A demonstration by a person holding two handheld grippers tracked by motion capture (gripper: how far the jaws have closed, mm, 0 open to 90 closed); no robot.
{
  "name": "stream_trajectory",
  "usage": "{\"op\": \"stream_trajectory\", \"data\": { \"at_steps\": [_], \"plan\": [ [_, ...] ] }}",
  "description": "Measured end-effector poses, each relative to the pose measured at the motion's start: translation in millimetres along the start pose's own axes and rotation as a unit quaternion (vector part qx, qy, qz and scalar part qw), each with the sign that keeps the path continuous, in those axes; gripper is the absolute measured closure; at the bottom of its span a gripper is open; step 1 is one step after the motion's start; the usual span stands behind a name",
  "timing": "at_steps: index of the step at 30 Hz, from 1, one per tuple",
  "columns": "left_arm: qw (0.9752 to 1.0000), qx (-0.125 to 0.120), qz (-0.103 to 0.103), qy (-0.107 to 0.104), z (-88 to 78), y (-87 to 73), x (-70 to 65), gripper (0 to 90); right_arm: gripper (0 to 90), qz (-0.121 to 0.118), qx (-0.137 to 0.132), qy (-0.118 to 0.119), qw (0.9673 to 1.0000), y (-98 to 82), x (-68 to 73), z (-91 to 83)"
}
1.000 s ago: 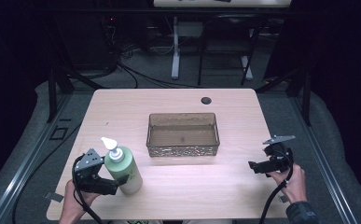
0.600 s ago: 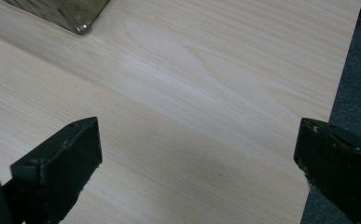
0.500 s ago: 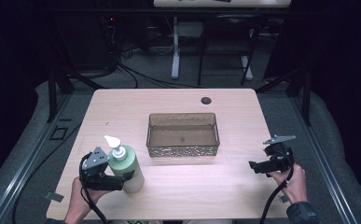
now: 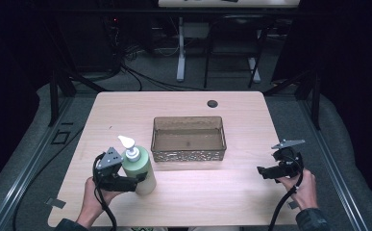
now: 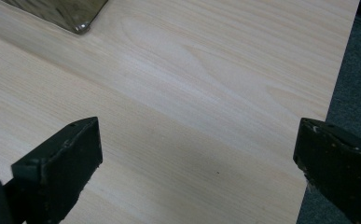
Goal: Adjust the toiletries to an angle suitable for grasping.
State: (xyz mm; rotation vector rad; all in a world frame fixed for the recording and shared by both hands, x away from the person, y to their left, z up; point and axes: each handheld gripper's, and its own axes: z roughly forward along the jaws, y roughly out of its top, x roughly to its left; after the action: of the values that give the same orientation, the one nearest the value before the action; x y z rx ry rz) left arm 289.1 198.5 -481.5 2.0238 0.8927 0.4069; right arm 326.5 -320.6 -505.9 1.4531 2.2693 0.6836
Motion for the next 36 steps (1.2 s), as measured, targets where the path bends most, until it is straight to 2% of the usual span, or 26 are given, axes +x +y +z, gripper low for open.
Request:
{"op": "stream_trajectory", "data": {
  "at_steps": [36],
  "plan": [
    [0.9992, 0.004, 0.026, -0.030, 40.2, 27.9, -21.2, 12.2, 1.2, -0.002, 0.017, -0.001, 0.9999, -1.7, -2.2, 1.5]
  ]
}}
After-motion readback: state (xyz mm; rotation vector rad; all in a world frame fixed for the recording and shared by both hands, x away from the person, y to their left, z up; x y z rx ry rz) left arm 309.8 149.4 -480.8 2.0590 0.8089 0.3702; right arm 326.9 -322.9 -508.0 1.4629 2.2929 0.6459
